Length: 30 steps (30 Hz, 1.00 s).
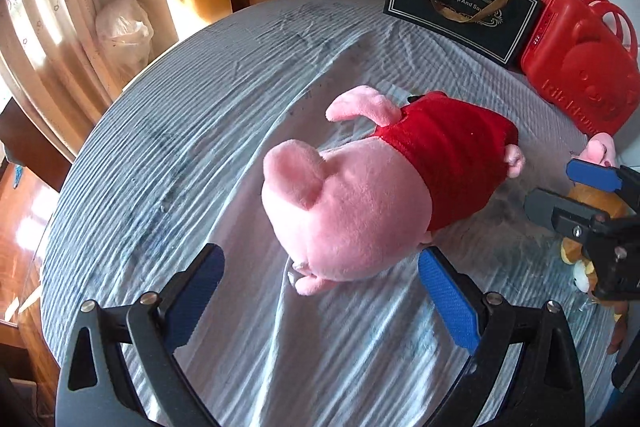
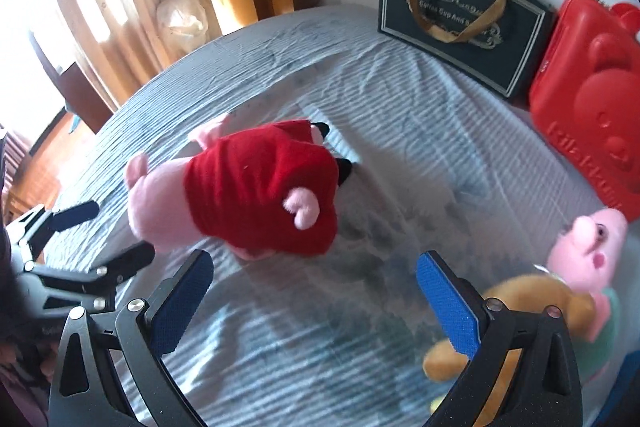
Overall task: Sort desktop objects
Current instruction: 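Grasp the pink pig plush with the right tool while the left tool grips its head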
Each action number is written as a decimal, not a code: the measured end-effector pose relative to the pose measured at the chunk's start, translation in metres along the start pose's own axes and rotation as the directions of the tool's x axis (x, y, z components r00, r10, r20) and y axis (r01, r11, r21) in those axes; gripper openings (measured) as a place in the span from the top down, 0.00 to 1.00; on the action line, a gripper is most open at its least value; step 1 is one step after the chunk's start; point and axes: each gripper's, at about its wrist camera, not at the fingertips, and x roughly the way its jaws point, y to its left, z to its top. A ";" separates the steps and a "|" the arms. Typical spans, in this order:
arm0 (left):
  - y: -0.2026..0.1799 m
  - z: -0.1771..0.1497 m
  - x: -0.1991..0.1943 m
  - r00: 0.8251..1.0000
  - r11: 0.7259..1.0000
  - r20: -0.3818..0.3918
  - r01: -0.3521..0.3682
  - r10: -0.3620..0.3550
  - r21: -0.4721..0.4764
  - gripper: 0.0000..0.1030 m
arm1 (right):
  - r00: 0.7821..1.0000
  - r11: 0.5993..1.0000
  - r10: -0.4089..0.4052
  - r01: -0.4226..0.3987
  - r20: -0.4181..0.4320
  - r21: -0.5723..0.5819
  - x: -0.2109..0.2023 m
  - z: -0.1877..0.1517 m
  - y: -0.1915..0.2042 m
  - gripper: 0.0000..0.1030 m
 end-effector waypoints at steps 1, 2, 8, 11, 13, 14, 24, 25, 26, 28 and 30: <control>-0.001 0.002 0.005 1.000 1.000 -0.007 -0.009 0.009 0.008 0.04 | 1.000 1.000 0.026 -0.026 -0.005 0.015 0.008 0.004 -0.003 0.00; -0.001 0.005 0.011 1.000 1.000 -0.016 -0.011 0.011 0.015 0.04 | 0.999 0.999 0.036 -0.035 -0.010 0.019 0.012 0.007 -0.004 0.00; -0.015 0.016 0.039 0.999 0.997 -0.054 0.003 0.002 0.082 0.04 | 0.995 0.996 0.088 -0.088 -0.046 0.006 0.049 0.023 0.000 0.00; -0.016 0.021 0.058 0.996 0.994 -0.075 -0.040 0.048 0.098 0.04 | 0.990 0.991 0.132 -0.132 -0.045 0.011 0.063 0.029 0.001 0.00; -0.010 0.025 0.064 0.996 0.996 -0.083 -0.039 0.046 0.084 0.04 | 0.982 0.983 0.183 -0.182 -0.038 0.039 0.068 0.032 -0.002 0.00; -0.007 0.027 0.065 0.996 0.997 -0.085 -0.021 0.028 0.075 0.04 | 0.981 0.981 0.192 -0.190 -0.037 0.042 0.070 0.033 -0.003 0.00; 0.000 0.041 0.054 1.000 0.994 -0.006 0.030 -0.029 0.104 0.04 | 0.974 0.976 0.215 -0.216 -0.073 -0.015 0.085 0.041 0.013 0.00; -0.002 0.042 0.057 1.000 0.993 -0.001 0.025 -0.025 0.115 0.04 | 0.967 0.969 0.248 -0.248 -0.064 0.014 0.090 0.044 0.011 0.00; -0.004 0.044 0.062 1.000 0.991 0.007 0.008 -0.009 0.135 0.04 | 0.960 0.962 0.271 -0.268 -0.068 0.049 0.094 0.047 0.007 0.00; -0.006 0.045 0.063 1.000 0.987 0.029 -0.011 0.006 0.159 0.10 | 0.956 0.958 0.282 -0.276 -0.079 0.076 0.099 0.050 0.004 0.00; -0.003 0.048 0.060 0.999 0.987 0.042 -0.008 0.001 0.160 0.17 | 0.957 0.959 0.280 -0.275 -0.075 0.067 0.096 0.052 0.007 0.15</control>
